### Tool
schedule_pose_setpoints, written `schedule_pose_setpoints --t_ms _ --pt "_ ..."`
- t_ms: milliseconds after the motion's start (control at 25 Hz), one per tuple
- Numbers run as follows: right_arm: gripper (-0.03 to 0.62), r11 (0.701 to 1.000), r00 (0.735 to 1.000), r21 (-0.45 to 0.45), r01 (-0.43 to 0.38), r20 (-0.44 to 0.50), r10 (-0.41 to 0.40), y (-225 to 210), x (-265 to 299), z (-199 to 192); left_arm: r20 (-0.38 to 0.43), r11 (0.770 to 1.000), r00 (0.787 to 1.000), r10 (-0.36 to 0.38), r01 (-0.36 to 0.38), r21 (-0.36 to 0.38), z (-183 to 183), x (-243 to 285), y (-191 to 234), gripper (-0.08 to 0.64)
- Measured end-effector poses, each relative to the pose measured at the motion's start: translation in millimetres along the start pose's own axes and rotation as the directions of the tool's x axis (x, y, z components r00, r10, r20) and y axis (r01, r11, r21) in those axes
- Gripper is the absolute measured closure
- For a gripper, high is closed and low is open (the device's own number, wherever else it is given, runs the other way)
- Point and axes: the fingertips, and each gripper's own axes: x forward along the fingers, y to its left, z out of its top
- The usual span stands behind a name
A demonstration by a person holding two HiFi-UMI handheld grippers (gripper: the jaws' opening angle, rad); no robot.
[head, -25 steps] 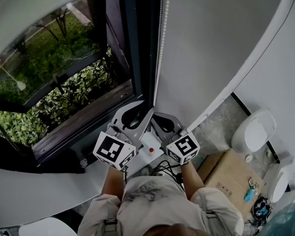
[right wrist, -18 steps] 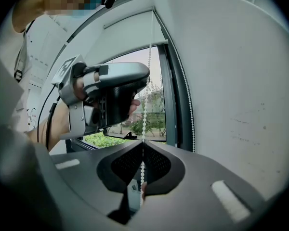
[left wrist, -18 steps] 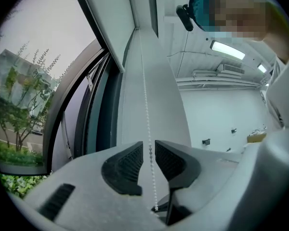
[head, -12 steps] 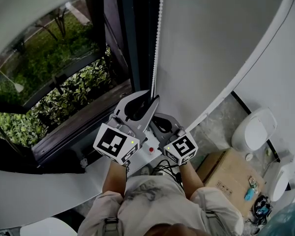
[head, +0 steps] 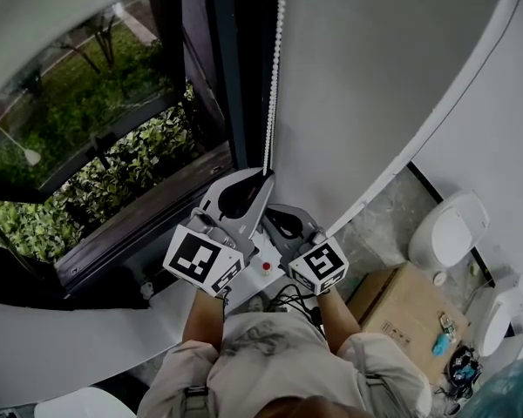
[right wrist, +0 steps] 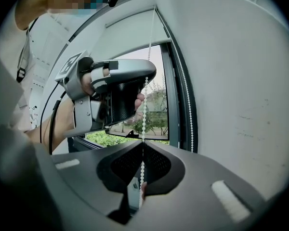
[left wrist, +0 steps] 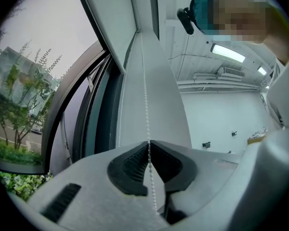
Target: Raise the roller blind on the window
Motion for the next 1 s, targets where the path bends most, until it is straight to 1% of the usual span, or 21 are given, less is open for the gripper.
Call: schedule_pose_setpoints --t_ms 360,1000 --pt "0.581 1.000 0.998 0.007 -0.003 -0.059 0.004 5.0 -1.6 -25.6 -0.041 0.999 0.999 0.013 -0.014 -0.032 -25.3 -7.2 1.3 0.538" --pt "0.580 0.998 0.992 0.056 0.001 -0.123 0.006 7.7 -7.4 -69.5 -0.102 0.997 0.995 0.020 -0.028 -0.078 -69.5 -14.4 -7.0 0.537"
